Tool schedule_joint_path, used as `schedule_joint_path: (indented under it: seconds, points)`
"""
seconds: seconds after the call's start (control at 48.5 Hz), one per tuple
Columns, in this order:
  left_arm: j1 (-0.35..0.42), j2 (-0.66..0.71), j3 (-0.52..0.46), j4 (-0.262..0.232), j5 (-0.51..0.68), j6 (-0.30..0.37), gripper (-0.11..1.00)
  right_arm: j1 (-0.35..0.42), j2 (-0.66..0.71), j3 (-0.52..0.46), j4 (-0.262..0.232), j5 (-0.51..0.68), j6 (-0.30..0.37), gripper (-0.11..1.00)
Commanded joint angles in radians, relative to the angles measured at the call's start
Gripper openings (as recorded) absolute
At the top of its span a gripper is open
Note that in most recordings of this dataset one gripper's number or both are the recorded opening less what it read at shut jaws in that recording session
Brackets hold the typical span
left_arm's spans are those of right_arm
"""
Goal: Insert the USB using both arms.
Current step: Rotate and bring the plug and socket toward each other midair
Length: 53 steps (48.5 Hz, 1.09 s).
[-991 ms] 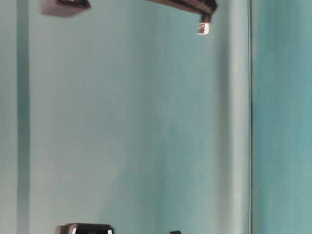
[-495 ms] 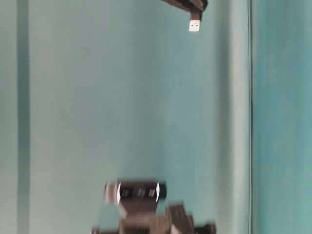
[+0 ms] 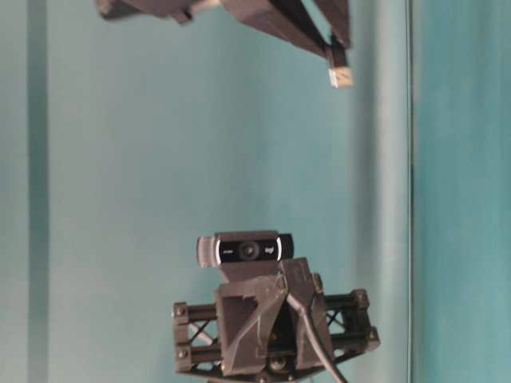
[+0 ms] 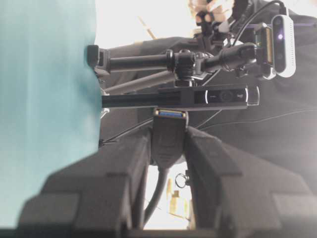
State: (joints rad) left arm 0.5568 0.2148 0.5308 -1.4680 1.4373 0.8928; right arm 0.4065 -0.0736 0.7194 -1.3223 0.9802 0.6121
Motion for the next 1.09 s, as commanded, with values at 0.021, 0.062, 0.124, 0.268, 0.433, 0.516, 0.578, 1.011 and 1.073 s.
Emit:
schedule_joint_path:
  seconds: [0.021,0.062,0.124,0.268,0.433,0.516,0.578,1.011,1.073]
  points:
    - [0.005,0.009,-0.028,-0.011,0.035,0.021,0.24,0.018,0.014,-0.051,-0.037,0.009,-0.005,0.2]
    - [0.002,0.018,-0.035,-0.012,0.04,0.021,0.24,0.021,0.018,-0.06,-0.049,0.011,-0.005,0.2]
    - [-0.003,0.029,-0.048,-0.011,0.043,0.023,0.24,0.023,0.02,-0.072,-0.067,0.018,-0.005,0.2]
    - [-0.026,0.067,-0.097,-0.011,0.071,0.023,0.24,0.025,0.02,-0.078,-0.138,0.06,-0.005,0.2]
    - [-0.038,0.14,-0.173,-0.011,0.094,0.02,0.24,0.025,0.02,-0.058,-0.21,0.066,0.002,0.2]
    - [-0.037,0.16,-0.206,-0.011,0.098,0.02,0.24,0.023,0.02,-0.048,-0.224,0.066,0.009,0.2]
    - [-0.038,0.167,-0.224,-0.011,0.106,0.02,0.24,0.023,0.02,-0.046,-0.229,0.061,0.017,0.2]
    - [-0.074,0.192,-0.241,-0.011,0.103,0.018,0.24,0.023,0.009,-0.021,-0.23,0.025,0.064,0.2]
    - [-0.084,0.198,-0.245,-0.011,0.106,0.018,0.24,0.023,0.005,-0.02,-0.23,0.025,0.064,0.2]
